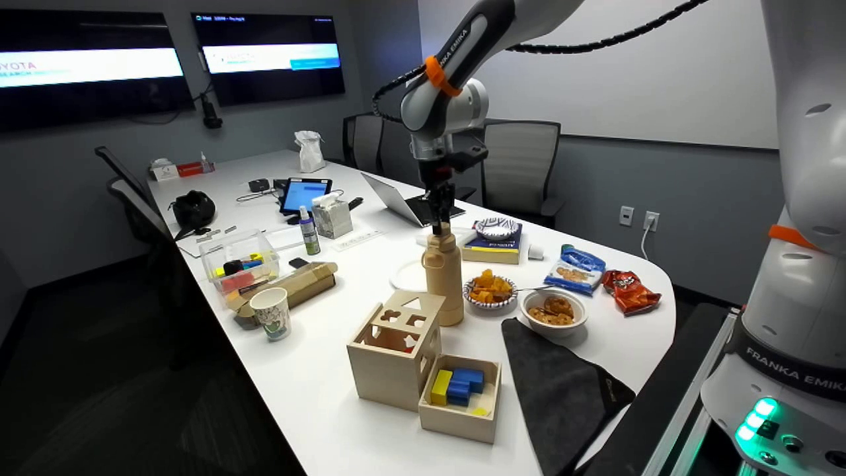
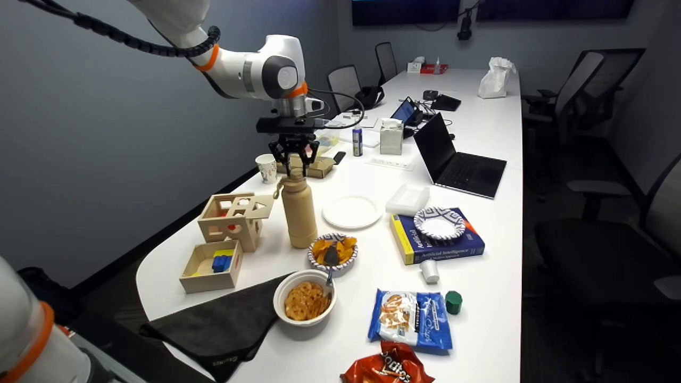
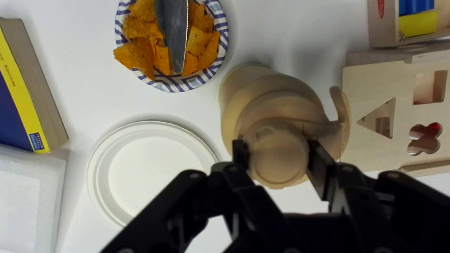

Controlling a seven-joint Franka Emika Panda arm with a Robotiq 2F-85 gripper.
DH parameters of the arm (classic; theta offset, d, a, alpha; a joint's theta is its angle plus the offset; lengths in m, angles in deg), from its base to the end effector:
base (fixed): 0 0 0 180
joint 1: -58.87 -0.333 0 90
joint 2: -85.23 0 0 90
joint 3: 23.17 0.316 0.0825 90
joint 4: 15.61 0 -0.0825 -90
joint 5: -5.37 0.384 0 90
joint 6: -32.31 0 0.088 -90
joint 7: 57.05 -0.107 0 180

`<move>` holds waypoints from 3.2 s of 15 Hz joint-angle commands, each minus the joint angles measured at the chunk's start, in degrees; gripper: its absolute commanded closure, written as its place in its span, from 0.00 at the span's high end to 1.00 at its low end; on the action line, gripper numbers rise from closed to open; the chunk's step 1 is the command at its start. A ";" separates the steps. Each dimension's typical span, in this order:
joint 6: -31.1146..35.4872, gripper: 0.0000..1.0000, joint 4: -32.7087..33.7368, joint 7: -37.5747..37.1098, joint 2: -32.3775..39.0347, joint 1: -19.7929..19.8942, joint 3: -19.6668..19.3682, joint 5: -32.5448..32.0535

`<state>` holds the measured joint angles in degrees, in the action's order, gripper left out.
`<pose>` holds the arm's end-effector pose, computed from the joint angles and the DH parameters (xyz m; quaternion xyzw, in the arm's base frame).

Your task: Twist the lid on the bottle

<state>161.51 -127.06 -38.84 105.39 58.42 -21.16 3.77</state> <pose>0.6112 0.0246 0.2974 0.9821 0.1873 -0.0213 0.0017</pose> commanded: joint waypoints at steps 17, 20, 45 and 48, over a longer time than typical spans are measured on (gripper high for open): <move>-5.94 0.21 4.94 29.83 3.52 2.57 3.17 -3.21; -5.96 0.21 5.03 34.46 3.66 2.56 3.07 -3.51; -5.19 0.21 5.25 68.26 4.32 2.33 2.93 -4.33; -4.90 0.21 5.05 72.01 4.18 2.56 3.16 -3.73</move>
<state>156.49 -123.08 29.31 107.50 60.11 -18.80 0.48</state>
